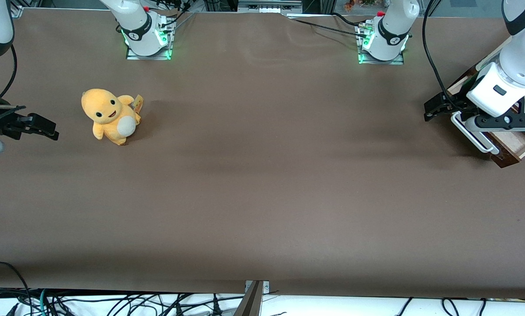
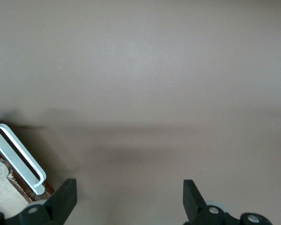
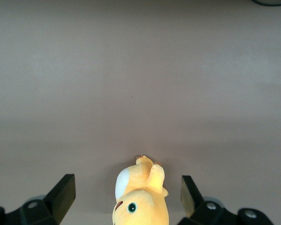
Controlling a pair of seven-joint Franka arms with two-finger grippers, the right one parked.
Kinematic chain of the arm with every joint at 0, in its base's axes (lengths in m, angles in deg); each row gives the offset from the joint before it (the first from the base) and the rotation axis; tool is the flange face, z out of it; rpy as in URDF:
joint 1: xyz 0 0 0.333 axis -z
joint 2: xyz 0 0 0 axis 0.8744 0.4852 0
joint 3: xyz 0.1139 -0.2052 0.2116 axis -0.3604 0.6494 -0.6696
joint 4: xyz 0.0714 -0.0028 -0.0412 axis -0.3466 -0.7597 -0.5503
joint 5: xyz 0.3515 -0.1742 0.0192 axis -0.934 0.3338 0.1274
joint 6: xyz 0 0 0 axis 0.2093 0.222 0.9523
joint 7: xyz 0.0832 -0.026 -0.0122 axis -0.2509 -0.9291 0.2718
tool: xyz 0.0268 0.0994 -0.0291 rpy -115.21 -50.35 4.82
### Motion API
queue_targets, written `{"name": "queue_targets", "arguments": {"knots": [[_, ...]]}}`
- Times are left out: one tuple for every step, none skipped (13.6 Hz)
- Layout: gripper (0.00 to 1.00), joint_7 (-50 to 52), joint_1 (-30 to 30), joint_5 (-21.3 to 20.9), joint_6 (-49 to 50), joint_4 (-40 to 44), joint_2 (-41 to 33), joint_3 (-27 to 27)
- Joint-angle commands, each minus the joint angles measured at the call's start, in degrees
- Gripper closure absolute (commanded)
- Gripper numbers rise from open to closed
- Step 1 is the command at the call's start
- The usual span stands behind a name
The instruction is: Open lower drawer with left arm only
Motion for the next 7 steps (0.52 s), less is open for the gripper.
{"name": "queue_targets", "arguments": {"knots": [[0.0,0.81,0.87,-1.41,0.67,-0.53,-1.37,-0.46],[0.0,0.72,0.87,-1.41,0.67,-0.53,-1.37,-0.46],[0.0,0.46,0.87,-1.49,0.67,-0.53,-1.37,-0.46],[0.0,0.37,0.78,-2.37,0.76,-0.53,-1.37,-0.46],[0.0,-0.59,0.78,-3.33,1.02,-0.44,-1.37,-0.46],[0.0,-3.21,0.87,-3.78,1.03,-0.44,-1.37,-0.46],[0.0,-5.06,0.87,-3.87,1.11,-0.44,-1.37,-0.46]]}}
